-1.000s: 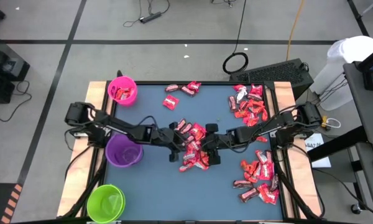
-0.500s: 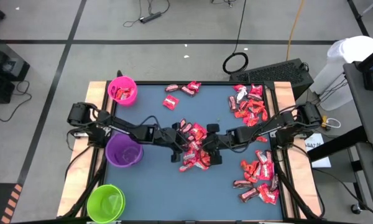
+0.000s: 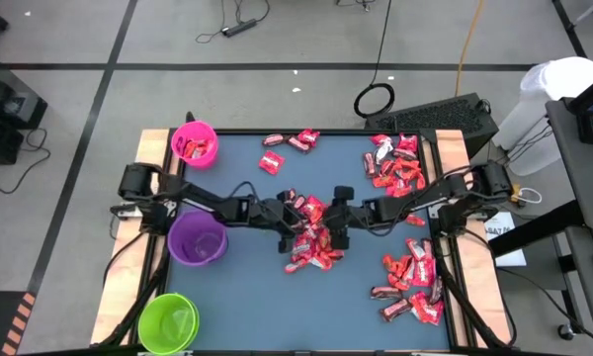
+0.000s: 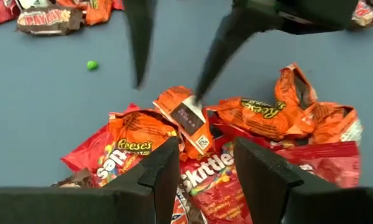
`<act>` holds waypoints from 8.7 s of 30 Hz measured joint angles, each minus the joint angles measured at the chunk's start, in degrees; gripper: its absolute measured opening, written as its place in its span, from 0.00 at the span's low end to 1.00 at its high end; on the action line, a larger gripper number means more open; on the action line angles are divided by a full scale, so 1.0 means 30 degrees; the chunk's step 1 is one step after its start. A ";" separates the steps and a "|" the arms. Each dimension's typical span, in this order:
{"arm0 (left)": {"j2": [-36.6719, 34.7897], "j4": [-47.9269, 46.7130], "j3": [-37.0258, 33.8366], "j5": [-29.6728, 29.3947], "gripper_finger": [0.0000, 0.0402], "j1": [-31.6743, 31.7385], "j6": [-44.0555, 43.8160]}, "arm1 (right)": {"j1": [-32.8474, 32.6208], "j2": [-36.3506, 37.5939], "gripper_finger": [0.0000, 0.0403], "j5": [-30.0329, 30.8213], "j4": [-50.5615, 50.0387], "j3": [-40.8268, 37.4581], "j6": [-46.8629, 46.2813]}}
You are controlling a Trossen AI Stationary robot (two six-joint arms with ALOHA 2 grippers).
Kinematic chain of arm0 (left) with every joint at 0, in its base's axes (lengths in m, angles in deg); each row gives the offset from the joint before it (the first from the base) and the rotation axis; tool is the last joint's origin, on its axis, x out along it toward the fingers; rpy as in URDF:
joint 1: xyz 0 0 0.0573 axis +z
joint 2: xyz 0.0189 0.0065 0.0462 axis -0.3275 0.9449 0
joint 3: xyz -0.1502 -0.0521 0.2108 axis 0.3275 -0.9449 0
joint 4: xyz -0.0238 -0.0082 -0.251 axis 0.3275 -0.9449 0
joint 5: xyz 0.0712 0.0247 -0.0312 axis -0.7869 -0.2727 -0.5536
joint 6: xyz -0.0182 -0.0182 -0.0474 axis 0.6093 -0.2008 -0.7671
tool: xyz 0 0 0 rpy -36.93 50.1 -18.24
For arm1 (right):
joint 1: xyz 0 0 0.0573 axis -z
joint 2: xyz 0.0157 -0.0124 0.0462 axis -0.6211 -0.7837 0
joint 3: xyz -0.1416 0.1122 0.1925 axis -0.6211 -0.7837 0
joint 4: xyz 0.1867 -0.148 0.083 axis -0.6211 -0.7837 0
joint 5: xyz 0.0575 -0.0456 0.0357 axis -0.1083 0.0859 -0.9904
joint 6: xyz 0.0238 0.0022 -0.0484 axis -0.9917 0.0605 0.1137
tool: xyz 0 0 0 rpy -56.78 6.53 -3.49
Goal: Organize candy in baskets
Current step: Put the orange chocolate into the pink bucket
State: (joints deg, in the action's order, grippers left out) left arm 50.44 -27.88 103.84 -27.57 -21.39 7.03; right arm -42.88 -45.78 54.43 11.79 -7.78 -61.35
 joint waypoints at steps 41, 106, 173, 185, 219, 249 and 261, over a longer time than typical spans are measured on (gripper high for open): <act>0.0440 -0.0062 -0.0007 -0.0597 0.40 0.0185 -0.2552 | -0.0207 -0.0179 0.00 0.1447 0.4239 -0.0733 0.2096; -1.6200 -1.7648 0.0000 -0.9827 0.12 0.5230 -0.0483 | -0.1070 0.1888 0.41 -0.0076 0.1344 -0.0697 -0.0209; -1.8687 -1.8254 -0.0437 -0.1304 0.50 0.4997 -0.0548 | -0.1032 0.1888 0.48 -0.0141 0.1514 -0.0711 -0.0777; -1.5655 -1.3053 -0.0437 -0.1311 0.50 0.1580 -0.1036 | -0.1047 0.1968 0.59 -0.0171 0.1328 -0.0711 -0.0099; 0.0700 -0.1619 0.2007 0.0131 0.50 -0.0123 0.0612 | -0.1586 0.4803 0.59 -0.0127 -0.1592 -0.0711 -0.1317; 0.4483 -0.2275 0.4495 -0.0329 0.31 0.0985 0.0943 | -0.1586 0.4831 0.59 -0.0127 -0.2000 -0.0711 -0.1272; 0.4175 -0.2233 0.4495 -0.0036 0.02 0.1001 0.1117 | -0.1578 0.4831 0.59 -0.0127 -0.1993 -0.0711 -0.1199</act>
State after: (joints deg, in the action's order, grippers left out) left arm 62.97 -34.58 117.32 -27.68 -18.38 10.38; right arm -47.61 -31.28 54.05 5.81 -9.92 -64.95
